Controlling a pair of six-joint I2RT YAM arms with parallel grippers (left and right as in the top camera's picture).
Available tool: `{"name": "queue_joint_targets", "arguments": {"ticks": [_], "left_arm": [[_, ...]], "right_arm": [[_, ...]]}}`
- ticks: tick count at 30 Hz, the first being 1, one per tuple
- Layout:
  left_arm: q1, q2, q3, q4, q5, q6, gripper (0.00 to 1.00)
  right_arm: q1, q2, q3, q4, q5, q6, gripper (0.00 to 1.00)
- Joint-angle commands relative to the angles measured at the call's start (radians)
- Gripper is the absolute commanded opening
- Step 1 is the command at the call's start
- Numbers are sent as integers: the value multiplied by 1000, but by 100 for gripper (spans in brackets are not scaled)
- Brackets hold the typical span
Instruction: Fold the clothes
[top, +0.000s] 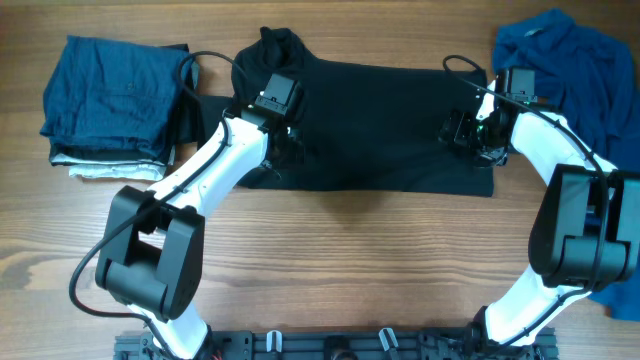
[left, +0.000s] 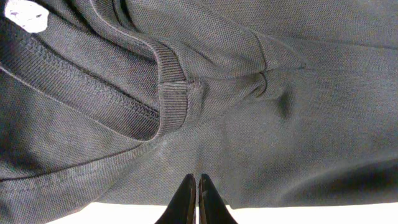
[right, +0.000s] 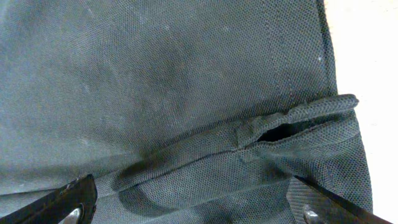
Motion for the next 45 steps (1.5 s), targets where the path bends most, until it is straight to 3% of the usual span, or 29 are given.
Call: {"name": "queue_joint_targets", "arguments": {"ticks": [1,7,18,23,30,36,40,43,45], "left_arm": [[0,28,-17,4,-8,10,4],[1,60,-20,24,-97,9,4],[2,130,-20,67,-113,9,4],[6,131,-20,238,-289,10,4],[18,137,-20,496,-288,35,4],[40,212,-10,686,-164,58,4],[50,91,125,528,-196,84,4],[64,-27,218,312,-217,79,4],[87,-103,225,115,-216,0,4]], "right_arm": [[-4,14,33,3,-47,-3,99],[-4,-27,46,3,-68,-3,100],[-4,-45,46,-20,-68,-3,99],[-4,-45,46,-20,-67,-3,99],[-4,-45,46,-20,-63,-3,99],[-5,-45,46,4,-51,-6,100],[-5,-46,69,40,-45,-29,99],[-5,-47,75,39,-45,-29,100],[-5,-47,75,34,-45,-29,100]]}}
